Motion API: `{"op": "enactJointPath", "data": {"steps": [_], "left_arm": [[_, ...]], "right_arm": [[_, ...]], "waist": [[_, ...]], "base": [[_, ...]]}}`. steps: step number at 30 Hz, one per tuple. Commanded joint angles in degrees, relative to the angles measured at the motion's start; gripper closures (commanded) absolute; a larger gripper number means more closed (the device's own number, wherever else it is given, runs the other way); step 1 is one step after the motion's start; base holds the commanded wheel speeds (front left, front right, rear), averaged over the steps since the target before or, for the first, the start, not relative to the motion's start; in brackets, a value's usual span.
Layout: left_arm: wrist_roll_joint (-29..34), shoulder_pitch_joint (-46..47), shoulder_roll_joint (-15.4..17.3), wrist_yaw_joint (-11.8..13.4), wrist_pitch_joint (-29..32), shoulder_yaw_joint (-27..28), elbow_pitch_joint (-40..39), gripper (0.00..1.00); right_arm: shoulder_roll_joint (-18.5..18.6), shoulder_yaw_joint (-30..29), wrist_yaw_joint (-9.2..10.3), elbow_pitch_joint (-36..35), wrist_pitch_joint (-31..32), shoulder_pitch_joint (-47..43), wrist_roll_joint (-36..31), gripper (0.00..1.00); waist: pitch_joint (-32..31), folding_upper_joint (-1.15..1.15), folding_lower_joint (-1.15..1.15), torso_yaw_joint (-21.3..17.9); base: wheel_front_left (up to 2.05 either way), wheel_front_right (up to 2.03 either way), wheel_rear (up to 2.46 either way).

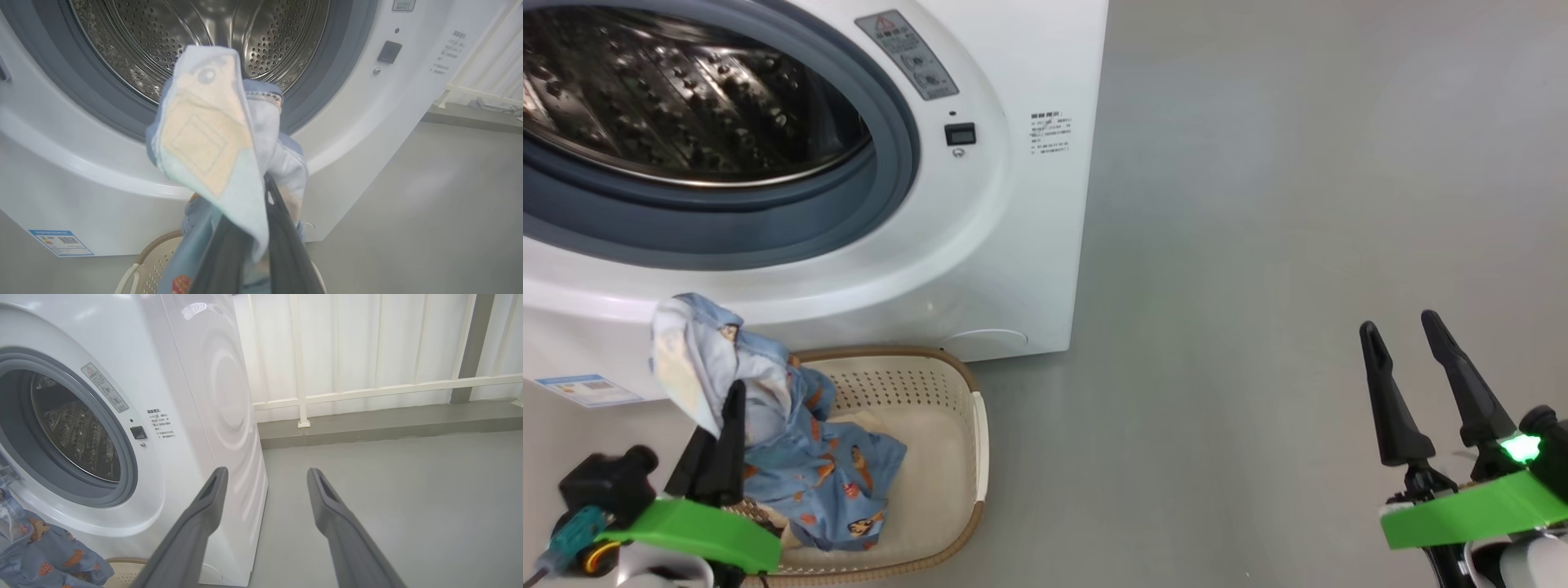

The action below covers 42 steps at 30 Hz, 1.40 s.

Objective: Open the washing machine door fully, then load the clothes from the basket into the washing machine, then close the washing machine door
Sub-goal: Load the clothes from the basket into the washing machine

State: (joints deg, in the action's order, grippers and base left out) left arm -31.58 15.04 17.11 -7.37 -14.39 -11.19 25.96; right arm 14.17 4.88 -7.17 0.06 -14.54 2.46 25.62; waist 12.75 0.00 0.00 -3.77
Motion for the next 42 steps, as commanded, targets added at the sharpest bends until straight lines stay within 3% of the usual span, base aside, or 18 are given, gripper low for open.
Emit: {"op": "enactJointPath", "data": {"steps": [1, 12, 24, 42], "left_arm": [[1.0, -0.3, 1.5, -0.1, -0.6, 3.0, -2.3, 1.0], [7.1, -7.0, -0.1, 0.4, -0.6, 8.1, -12.4, 1.0], [9.0, -13.2, -1.0, 2.4, -0.6, 10.7, -21.4, 1.0], [8.7, -9.2, 0.3, 2.8, 0.9, 10.1, -19.8, 1.0]], "right_arm": [[1.0, 0.4, -0.32, -1.6, -0.5, -0.9, 0.8, 0.0], [1.2, -1.6, -0.32, -2.1, -0.5, -3.5, 1.0, 0.0], [0.8, -2.6, -0.32, -2.8, -0.5, -4.8, 0.7, 0.0], [0.0, -1.6, -0.32, -3.3, -0.5, -2.9, 0.3, 0.0]], "waist": [[-0.6, 0.0, 0.0, 0.2], [-2.2, 0.0, 0.0, 0.8], [-2.4, 0.0, 0.0, 1.4], [1.4, 0.0, 0.0, 0.7]], "base": [[0.0, 0.0, 0.0], [0.0, 0.0, 0.0], [0.0, 0.0, 0.0], [0.0, 0.0, 0.0]]}}
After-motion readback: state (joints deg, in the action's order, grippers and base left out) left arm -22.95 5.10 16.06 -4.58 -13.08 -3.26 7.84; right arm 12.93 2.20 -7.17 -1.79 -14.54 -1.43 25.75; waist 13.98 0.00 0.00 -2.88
